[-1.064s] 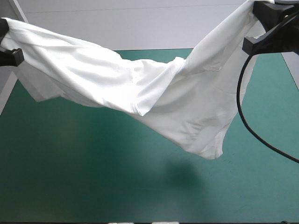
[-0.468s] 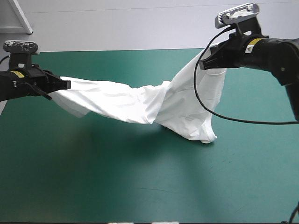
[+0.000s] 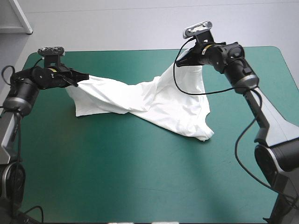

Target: Fold the cloth

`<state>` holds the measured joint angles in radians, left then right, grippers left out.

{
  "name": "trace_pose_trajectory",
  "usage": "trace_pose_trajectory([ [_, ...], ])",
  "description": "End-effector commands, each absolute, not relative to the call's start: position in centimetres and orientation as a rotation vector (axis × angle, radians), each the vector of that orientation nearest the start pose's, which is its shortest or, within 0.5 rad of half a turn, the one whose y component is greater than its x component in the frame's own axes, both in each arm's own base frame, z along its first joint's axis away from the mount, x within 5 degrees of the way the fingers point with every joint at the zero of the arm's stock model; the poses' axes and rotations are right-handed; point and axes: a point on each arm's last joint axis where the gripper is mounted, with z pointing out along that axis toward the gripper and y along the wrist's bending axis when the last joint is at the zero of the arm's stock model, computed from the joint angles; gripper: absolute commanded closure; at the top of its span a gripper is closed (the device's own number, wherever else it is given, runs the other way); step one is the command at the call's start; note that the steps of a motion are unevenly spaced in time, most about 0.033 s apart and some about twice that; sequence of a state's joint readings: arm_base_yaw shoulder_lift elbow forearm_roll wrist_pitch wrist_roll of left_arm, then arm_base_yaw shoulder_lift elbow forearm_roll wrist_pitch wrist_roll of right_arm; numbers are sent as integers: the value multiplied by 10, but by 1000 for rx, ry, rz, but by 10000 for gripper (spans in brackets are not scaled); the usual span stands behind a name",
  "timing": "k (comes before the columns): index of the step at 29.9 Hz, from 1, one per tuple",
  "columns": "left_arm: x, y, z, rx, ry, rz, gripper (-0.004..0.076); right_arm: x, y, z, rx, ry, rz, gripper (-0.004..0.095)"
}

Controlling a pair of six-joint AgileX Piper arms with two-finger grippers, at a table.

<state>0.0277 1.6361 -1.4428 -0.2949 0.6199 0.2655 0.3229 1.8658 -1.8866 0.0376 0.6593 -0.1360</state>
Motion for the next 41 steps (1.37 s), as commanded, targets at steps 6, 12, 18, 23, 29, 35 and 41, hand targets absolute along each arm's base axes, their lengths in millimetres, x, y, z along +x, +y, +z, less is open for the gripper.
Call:
trace_pose_trajectory([
  [6, 436, 1, 295, 1, 2095, -127, 704, 469, 159, 352, -351, 1840, 220, 913],
  [12, 458, 6, 272, 4, 2038, -47, 584, 487, 165, 326, -329, 1791, 238, 493],
  [18, 463, 9, 278, 32, 1970, 15, 168, 480, 164, 337, -341, 1795, 234, 158],
  [23, 460, 2, 307, 137, 2029, -32, 132, 459, 158, 367, -393, 1846, 213, 197],
  [29, 429, -11, 368, 270, 2152, -164, 142, 413, 145, 408, -416, 1992, 247, 199],
  [35, 386, -9, 408, 250, 2266, -154, 192, 371, 133, 443, -423, 2061, 267, 274],
  [41, 352, -6, 418, 241, 2434, -114, 199, 347, 126, 444, -442, 2230, 274, 278],
])
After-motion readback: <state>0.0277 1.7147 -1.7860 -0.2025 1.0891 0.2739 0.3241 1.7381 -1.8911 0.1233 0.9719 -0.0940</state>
